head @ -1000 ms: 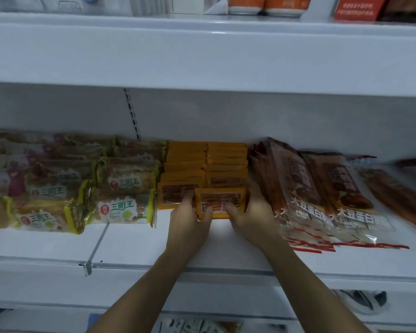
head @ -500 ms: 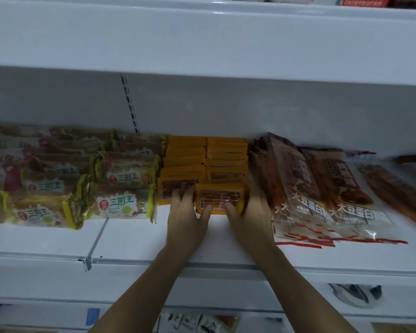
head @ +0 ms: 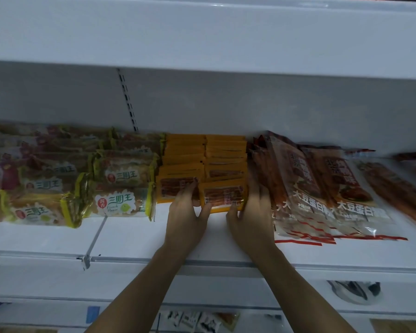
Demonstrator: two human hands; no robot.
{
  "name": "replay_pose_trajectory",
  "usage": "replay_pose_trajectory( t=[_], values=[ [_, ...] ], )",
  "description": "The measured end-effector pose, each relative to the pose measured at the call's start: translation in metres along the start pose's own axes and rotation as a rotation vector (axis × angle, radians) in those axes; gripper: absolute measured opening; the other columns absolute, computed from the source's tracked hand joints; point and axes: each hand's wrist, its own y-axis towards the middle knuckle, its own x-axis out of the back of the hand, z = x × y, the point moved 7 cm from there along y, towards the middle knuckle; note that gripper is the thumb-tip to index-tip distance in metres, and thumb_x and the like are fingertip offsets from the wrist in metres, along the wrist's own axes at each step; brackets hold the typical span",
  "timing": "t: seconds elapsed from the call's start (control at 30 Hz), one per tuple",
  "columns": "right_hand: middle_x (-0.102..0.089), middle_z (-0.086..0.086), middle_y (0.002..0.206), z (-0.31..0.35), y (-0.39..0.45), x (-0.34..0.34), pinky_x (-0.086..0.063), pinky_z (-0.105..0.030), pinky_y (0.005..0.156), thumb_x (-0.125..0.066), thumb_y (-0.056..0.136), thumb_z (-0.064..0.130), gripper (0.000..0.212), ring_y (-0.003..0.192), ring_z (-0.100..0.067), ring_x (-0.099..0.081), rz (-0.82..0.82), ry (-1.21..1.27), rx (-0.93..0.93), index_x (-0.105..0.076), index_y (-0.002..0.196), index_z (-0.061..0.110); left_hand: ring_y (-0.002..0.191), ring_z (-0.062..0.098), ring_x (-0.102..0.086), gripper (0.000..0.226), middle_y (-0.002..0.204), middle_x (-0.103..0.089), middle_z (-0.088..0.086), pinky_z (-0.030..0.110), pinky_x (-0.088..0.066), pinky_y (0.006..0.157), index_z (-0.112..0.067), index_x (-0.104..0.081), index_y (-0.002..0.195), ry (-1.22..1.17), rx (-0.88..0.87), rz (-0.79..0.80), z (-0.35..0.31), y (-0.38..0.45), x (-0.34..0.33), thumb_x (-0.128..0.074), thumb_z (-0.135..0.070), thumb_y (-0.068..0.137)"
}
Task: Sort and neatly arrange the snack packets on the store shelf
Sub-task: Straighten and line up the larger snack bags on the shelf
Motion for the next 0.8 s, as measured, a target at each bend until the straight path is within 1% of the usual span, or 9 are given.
replay_pose_trajectory(
  t=[0.07,0.17,0.3,0.4,0.47,0.57,0.67,0.73,0.8],
  values=[
    [-0.050,-0.014,0.132,0.001,-0.001,-0.001,-0.053,-0.049,0.097,-0.060,0.078,0.014,0.083,0.116,-0.035,-0.052,0.009,-0.020,0.029,-0.030,0.155,0.020,0.087,0.008,-0.060,0.052,0.104,-0.067,-0.006,0.023,-0.050,0.080,-0.021,-0.058,0.136,-0.003,-0.004,0.017,-0.002,-0.002,0.001,-0.077,-0.029,0.088],
    [-0.050,-0.016,0.132,0.004,-0.002,0.000,-0.054,-0.048,0.095,-0.064,0.072,0.011,0.086,0.114,-0.035,-0.052,0.016,-0.044,0.054,-0.035,0.153,0.016,0.088,0.008,-0.060,0.055,0.104,-0.066,-0.007,0.024,-0.050,0.081,-0.021,-0.057,0.137,-0.016,-0.018,0.017,-0.004,-0.003,0.003,-0.078,-0.030,0.087],
    [-0.052,-0.017,0.127,0.009,-0.009,0.001,-0.056,-0.042,0.086,-0.070,0.067,0.004,0.081,0.106,-0.032,-0.053,0.028,-0.137,0.125,-0.046,0.143,0.011,0.088,0.005,-0.057,0.061,0.104,-0.063,-0.010,0.020,-0.047,0.081,-0.023,-0.051,0.144,0.012,-0.044,0.032,-0.008,-0.003,0.003,-0.076,-0.027,0.088],
    [-0.052,-0.015,0.126,0.008,-0.013,0.004,-0.055,-0.037,0.084,-0.071,0.070,0.005,0.071,0.102,-0.028,-0.053,0.015,-0.173,0.135,-0.051,0.138,0.014,0.101,0.011,-0.060,0.067,0.118,-0.067,-0.004,0.027,-0.049,0.093,-0.022,-0.045,0.150,0.031,-0.079,0.063,-0.007,-0.004,-0.001,-0.075,-0.024,0.090],
    [-0.053,-0.014,0.122,0.008,-0.014,0.005,-0.058,-0.040,0.082,-0.073,0.072,0.005,0.061,0.099,-0.028,-0.056,-0.007,-0.164,0.137,-0.057,0.130,0.014,0.106,0.018,-0.062,0.070,0.124,-0.066,0.002,0.033,-0.050,0.097,-0.020,-0.042,0.152,0.040,-0.085,0.070,-0.006,-0.005,-0.002,-0.075,-0.023,0.091],
    [-0.053,-0.013,0.118,0.004,-0.015,0.003,-0.057,-0.038,0.081,-0.076,0.073,0.008,0.059,0.096,-0.028,-0.058,0.026,-0.106,0.104,-0.055,0.129,0.015,0.091,0.011,-0.058,0.067,0.115,-0.064,-0.001,0.029,-0.049,0.088,-0.021,-0.043,0.151,0.018,-0.040,0.063,-0.007,-0.006,0.001,-0.074,-0.024,0.092],
    [-0.053,-0.006,0.119,-0.009,-0.010,0.003,-0.044,-0.031,0.084,-0.075,0.083,0.021,0.051,0.103,-0.025,-0.055,0.078,0.036,-0.026,-0.056,0.130,0.019,0.080,0.010,-0.057,0.063,0.095,-0.062,-0.005,0.027,-0.052,0.078,-0.022,-0.049,0.147,-0.045,0.010,0.047,-0.006,-0.005,0.006,-0.076,-0.021,0.090],
    [-0.056,-0.003,0.116,-0.015,-0.005,0.006,-0.041,-0.032,0.084,-0.073,0.088,0.028,0.044,0.104,-0.023,-0.054,0.074,0.131,-0.088,-0.054,0.128,0.022,0.080,0.010,-0.059,0.062,0.089,-0.061,-0.004,0.015,-0.050,0.072,-0.023,-0.051,0.145,-0.110,0.051,0.046,-0.004,-0.006,0.007,-0.076,-0.017,0.089],
    [-0.060,-0.001,0.114,-0.016,-0.003,0.009,-0.044,-0.034,0.082,-0.077,0.087,0.026,0.050,0.101,-0.019,-0.057,0.048,0.232,-0.099,-0.050,0.130,0.024,0.081,0.011,-0.060,0.062,0.088,-0.062,-0.003,0.007,-0.046,0.067,-0.026,-0.052,0.145,-0.179,0.102,0.044,-0.002,-0.007,0.011,-0.076,-0.014,0.088]
  ],
)
